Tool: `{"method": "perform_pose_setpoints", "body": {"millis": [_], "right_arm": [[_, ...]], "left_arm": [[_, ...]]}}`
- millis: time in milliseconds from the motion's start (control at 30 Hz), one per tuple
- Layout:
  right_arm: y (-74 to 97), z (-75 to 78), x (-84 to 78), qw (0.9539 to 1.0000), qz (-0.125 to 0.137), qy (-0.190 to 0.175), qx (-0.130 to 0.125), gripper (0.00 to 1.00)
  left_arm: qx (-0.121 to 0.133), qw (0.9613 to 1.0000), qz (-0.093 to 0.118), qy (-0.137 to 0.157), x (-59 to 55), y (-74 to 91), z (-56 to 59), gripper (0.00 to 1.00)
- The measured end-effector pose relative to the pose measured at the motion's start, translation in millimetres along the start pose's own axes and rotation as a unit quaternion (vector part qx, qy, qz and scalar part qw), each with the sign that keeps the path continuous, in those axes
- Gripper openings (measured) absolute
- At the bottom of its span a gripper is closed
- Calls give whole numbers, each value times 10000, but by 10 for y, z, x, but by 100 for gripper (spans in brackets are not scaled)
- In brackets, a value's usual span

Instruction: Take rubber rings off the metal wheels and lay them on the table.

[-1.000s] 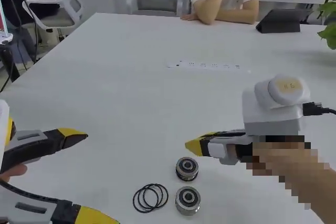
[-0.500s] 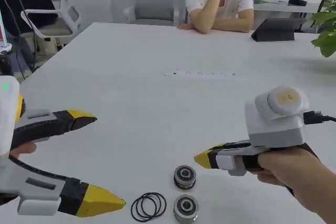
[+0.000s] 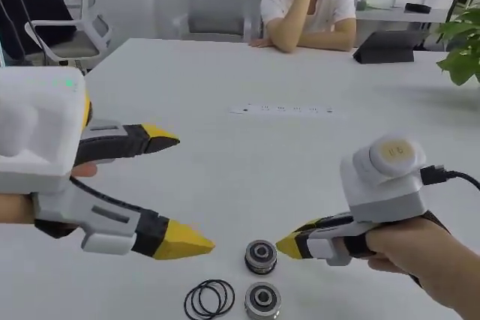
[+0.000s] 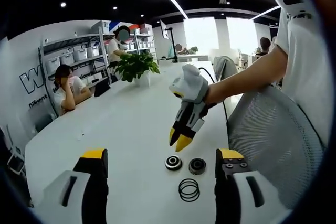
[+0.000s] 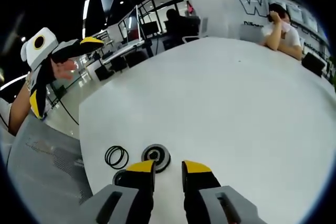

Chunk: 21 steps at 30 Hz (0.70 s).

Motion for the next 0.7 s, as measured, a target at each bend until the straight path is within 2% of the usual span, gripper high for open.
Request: {"method": "perform_pose_setpoints", "body": {"millis": [133, 233, 300, 500, 700], "right_arm": [[-22, 18, -54, 9999, -93, -39, 0, 18], [-35, 9, -68, 9999, -124, -22, 40, 19], [-46, 5, -77, 9999, -136, 4, 43, 20], [-120, -38, -145, 9996, -259, 85, 116, 22], [-162, -67, -175, 9990, -293, 321, 92, 22]], "left_arm": [[-75, 9999, 102, -94, 33, -138, -1, 72], [-121, 9998, 115, -139, 57, -236, 2, 70], [-63, 9997, 101, -201, 65, -297, -22, 67], [45, 9995, 243, -196, 108, -473, -99, 56], [-80, 9993, 154, -320, 95, -675, -108, 50]]}}
Point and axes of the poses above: the centre of the closed fingertips' face, and the gripper's own axes: y roughly backward along the fingers, z roughly to its right, x roughly out of its top, the point moved 7 cm from there along y, roughly backward along the fingers, and after that the axes turned 8 degrees about -y, right-handed, at the moved point
